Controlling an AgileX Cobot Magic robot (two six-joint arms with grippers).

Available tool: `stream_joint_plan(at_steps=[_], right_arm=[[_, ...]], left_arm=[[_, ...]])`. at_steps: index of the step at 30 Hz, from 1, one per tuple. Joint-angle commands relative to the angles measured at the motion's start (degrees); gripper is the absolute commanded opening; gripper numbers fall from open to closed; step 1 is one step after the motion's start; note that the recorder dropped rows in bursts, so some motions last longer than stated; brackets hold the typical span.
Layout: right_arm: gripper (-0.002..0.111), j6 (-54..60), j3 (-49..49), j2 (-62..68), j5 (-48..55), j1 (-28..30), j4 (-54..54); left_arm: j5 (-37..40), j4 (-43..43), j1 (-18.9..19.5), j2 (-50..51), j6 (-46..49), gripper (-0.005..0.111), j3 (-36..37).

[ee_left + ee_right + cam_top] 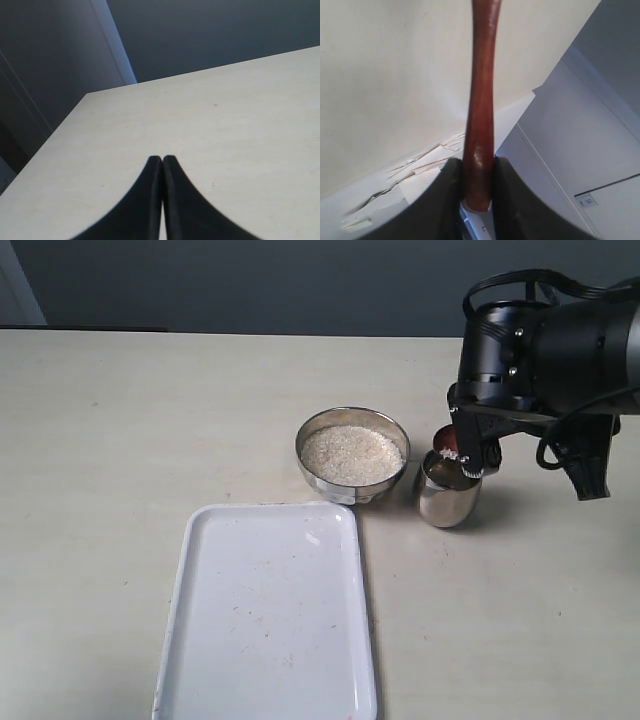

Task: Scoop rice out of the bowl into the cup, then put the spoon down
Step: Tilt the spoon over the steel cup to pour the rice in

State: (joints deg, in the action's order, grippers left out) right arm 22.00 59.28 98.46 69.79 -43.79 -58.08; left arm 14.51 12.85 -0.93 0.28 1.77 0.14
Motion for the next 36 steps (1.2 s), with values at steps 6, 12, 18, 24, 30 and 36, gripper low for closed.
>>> stream_joint_plan(at_steps=[6, 12, 18, 24, 30, 36], right_arm=[[0.000, -0.2, -2.8, 0.9, 0.2, 0.7, -3.5], [0.000, -2.6, -3.7, 0.9, 0.2, -0.2, -7.6], [0.000, -2.7, -3.6, 0.9, 0.2, -0.2, -8.5], [0.000, -3.7, -3.6, 0.9, 0.2, -0.3, -9.5], [0.000, -3.9, -3.6, 0.9, 0.2, -0.3, -9.4], [0.000, -3.9, -3.6, 0.9, 0.2, -0.3, -9.8]], left_arm=[[-0.6, 0.0, -0.4, -0.3, -0.3, 0.001, -0.1], [-0.6, 0.0, -0.4, -0.3, -0.3, 0.001, -0.1], [-0.6, 0.0, -0.4, -0.3, -0.3, 0.001, -0.1], [-0.6, 0.0, -0.4, -0.3, -0.3, 0.001, -0.1], [-0.6, 0.0, -0.4, -0.3, -0.3, 0.001, -0.1], [-0.6, 0.0, -0.4, -0.3, -0.3, 0.001, -0.1]])
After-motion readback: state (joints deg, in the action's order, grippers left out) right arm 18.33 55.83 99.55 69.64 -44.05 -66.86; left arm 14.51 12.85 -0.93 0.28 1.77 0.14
